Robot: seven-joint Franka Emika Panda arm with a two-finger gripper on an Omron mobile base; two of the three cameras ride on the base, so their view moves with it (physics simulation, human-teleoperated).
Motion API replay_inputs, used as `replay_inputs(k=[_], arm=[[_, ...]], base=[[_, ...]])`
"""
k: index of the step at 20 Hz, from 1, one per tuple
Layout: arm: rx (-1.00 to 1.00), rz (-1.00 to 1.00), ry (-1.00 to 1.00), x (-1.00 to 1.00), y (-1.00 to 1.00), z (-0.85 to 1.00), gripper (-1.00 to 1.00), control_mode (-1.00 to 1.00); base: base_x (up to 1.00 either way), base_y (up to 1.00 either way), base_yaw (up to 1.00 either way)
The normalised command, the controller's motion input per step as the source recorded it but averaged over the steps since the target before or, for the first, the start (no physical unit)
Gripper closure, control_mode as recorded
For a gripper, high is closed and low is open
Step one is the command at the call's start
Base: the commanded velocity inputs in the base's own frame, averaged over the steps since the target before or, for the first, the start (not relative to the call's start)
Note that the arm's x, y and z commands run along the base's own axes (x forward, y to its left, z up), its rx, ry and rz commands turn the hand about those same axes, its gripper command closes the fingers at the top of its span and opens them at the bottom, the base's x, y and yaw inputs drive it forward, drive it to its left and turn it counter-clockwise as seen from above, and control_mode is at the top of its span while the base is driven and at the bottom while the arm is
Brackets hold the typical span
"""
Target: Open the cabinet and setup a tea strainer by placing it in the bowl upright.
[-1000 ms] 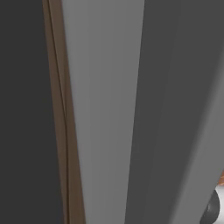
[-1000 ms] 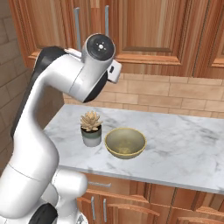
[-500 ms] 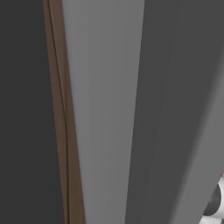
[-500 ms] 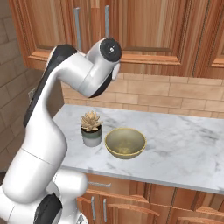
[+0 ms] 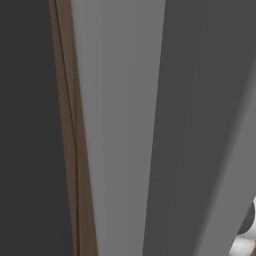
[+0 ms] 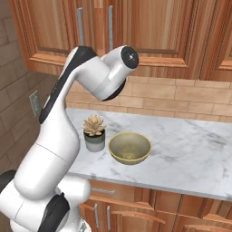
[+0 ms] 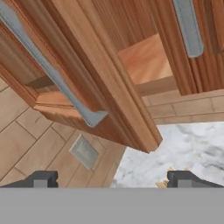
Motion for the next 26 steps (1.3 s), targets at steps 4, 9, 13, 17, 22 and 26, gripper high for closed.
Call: replay_inputs(k=[4, 9, 13, 17, 22, 26], arm=[[0.00, 0.11, -0.07, 0.17, 0.04, -0.12, -1.00, -1.00], [0.00, 0.11, -0.10, 0.19, 0.05, -0.13, -1.00, -1.00], [0.00, 0.10, -0.02, 0.21, 0.00, -0.13, -1.00, -1.00], [0.00, 0.10, 0.00, 0.24, 0.00, -0.05, -1.00, -1.00], [0.00, 0.06, 0.00, 0.33, 0.00, 0.00, -1.00, -1.00], [0.00, 0.05, 0.00, 0.30, 0.00, -0.01, -1.00, -1.00]], base=[[0.00, 0.00, 0.00], [0.00, 0.00, 0.00], [0.00, 0.00, 0.00], [0.00, 0.00, 0.00], [0.00, 0.00, 0.00], [0.00, 0.00, 0.00]])
